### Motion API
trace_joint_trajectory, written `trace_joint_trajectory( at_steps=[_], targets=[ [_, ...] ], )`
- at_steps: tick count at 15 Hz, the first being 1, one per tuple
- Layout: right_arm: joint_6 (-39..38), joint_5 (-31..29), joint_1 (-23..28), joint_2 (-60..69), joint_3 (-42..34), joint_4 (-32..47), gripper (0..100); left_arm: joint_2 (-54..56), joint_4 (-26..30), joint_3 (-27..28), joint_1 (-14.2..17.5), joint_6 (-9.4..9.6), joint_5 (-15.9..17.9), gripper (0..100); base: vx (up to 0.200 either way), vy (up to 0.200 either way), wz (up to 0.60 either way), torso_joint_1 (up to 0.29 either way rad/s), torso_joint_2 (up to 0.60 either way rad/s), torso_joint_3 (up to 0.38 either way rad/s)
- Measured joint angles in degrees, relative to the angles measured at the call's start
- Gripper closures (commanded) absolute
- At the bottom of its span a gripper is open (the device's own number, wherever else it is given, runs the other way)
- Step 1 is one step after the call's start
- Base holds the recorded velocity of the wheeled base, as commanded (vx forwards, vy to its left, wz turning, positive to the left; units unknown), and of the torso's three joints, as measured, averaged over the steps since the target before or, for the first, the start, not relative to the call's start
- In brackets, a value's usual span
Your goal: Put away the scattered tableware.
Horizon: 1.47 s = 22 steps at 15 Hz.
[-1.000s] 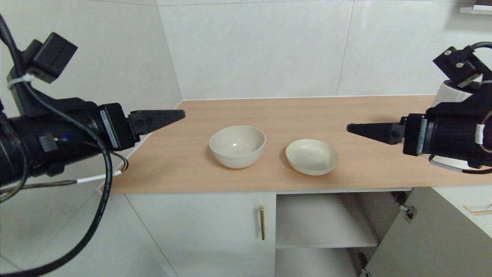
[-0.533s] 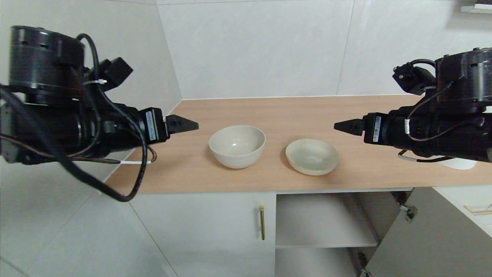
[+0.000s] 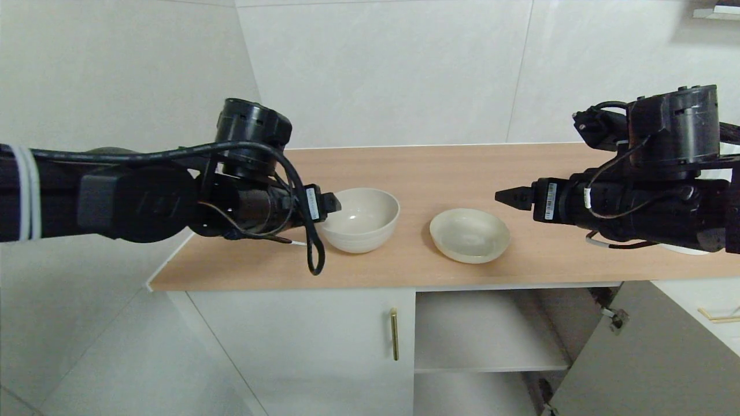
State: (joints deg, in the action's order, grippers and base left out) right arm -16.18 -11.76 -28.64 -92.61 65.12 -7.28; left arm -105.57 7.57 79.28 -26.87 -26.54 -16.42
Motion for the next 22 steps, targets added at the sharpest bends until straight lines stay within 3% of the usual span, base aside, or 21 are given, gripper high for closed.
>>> trace_joint_trajectory(
  at_steps=[5, 6, 13, 15, 18, 22],
  targets=[
    [0.00, -0.05, -0.09, -0.39, -0.10, -0.13, 0, -4.41, -0.02, 2.28, -0.06, -0.80, -0.05, 0, 0.000, 0.000, 0.00, 0.000, 0.00, 0.000],
    [0.00, -0.06, -0.07, -0.41, -0.10, -0.13, 0, -4.85, -0.02, 2.36, -0.05, -0.80, -0.05, 100, 0.000, 0.000, 0.00, 0.000, 0.00, 0.000],
    [0.06, -0.93, -0.09, -0.46, 0.11, -0.18, 0, -5.57, -0.10, 2.58, -0.05, -0.83, -0.13, 100, 0.000, 0.000, 0.00, 0.000, 0.00, 0.000],
    [0.06, -0.93, -0.09, -0.52, 0.11, -0.16, 0, -4.84, 0.06, 2.30, -0.05, -1.82, -0.52, 100, 0.000, 0.000, 0.00, 0.000, 0.00, 0.000],
    [0.06, -1.17, -0.09, -1.71, 0.63, -0.16, 0, -1.10, 0.22, 0.55, 0.00, -2.94, -0.90, 100, 0.000, 0.000, 0.00, 0.000, 0.00, 0.000],
    [-0.05, -5.21, 0.02, -6.39, 2.90, -0.02, 0, 7.53, 0.01, -3.62, 1.49, -2.79, -0.71, 100, 0.000, 0.000, 0.00, 0.000, 0.00, 0.000]
  ],
)
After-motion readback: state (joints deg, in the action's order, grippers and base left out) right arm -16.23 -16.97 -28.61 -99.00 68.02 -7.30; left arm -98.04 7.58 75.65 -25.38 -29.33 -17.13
